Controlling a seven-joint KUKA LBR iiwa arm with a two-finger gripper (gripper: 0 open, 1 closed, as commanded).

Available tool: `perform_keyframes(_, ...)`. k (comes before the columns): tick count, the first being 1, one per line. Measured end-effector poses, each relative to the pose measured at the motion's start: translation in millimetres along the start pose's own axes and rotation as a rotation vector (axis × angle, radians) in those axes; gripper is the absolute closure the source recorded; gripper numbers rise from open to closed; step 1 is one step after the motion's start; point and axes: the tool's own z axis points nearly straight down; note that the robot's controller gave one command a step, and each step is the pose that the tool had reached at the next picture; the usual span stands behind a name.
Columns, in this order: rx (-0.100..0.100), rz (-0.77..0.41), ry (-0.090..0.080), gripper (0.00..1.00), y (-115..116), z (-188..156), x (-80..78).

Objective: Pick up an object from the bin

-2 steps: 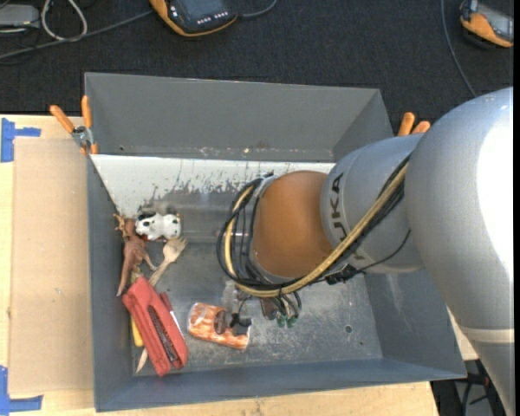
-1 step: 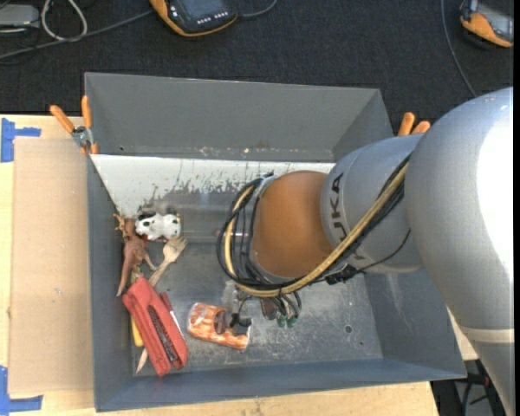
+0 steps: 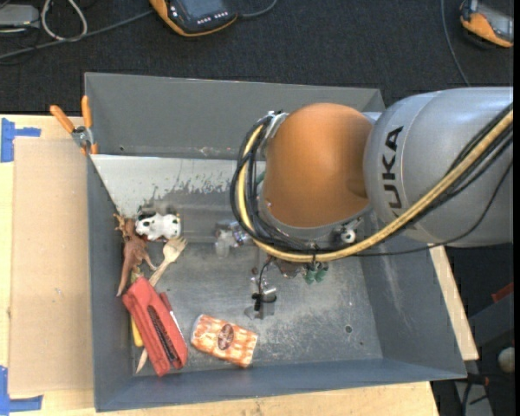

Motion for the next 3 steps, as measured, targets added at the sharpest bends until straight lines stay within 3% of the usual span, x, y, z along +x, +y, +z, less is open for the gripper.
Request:
perform_keyframes(1, -0.001, 0.001, 0.003, 0.0, -0.1, 1.8, 0.6)
perform_keyframes(2, 0.0, -0.052, -0.003, 0.0, 18.9, 84.4, 28.9)
perform_keyframes(3, 0.003, -0.118, -0.023, 0.0, 17.4, 135.4, 45.2)
